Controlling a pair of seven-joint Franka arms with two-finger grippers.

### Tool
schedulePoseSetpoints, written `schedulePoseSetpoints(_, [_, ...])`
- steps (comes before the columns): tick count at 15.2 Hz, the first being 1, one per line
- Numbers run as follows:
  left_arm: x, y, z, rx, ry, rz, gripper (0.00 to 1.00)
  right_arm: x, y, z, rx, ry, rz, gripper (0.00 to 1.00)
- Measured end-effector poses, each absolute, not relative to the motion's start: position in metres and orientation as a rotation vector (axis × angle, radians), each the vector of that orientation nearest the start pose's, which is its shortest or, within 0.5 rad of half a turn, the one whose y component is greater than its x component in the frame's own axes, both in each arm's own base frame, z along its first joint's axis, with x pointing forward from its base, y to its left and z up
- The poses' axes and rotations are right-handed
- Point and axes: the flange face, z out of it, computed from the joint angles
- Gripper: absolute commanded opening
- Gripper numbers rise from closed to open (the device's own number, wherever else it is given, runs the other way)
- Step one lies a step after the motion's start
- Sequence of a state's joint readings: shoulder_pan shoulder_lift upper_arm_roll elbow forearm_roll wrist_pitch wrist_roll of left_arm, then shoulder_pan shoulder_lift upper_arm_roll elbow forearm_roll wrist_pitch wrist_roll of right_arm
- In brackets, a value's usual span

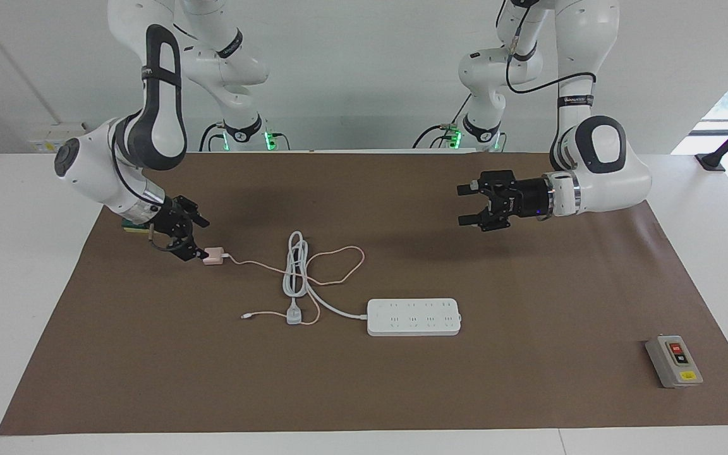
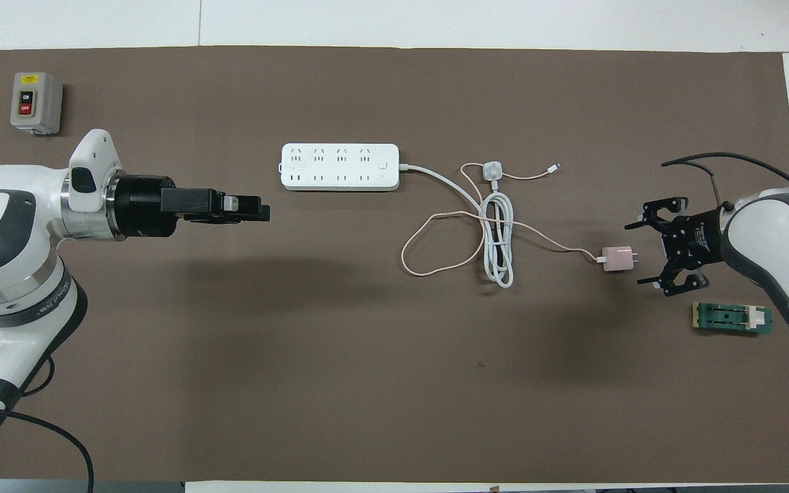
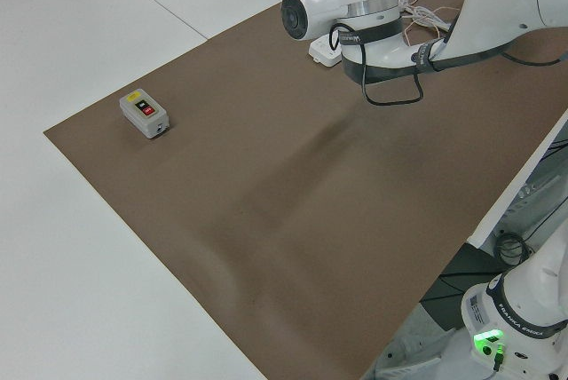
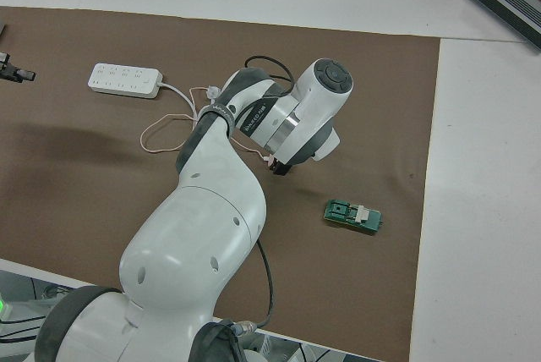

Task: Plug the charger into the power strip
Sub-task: 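Lower the open right gripper over the pink charger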

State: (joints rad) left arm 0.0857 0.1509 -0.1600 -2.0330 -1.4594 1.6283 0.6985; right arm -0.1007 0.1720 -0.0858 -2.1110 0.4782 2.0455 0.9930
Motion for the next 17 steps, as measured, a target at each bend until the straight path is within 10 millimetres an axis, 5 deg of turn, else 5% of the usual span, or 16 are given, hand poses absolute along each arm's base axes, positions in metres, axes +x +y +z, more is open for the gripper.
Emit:
schedulePoseSetpoints(13, [0.519,-0.171,0.349,1.537,0.095,-0.113,1.00,0.538,-0.083,0.279,-2.063,1.929,0.530,0.99])
schedulePoseSetpoints(15, [0.519,-0.174,0.343,1.538,0.108,-0.118,1.00,0.535,-0.083,0.276,-2.065,1.930,0.531,0.80])
schedulePoseSetpoints(17, [0.519,-0.175,0.339,1.543,0.118,-0.120,1.00,0.535,-0.083,0.276,-2.066,1.930,0.533,0.42])
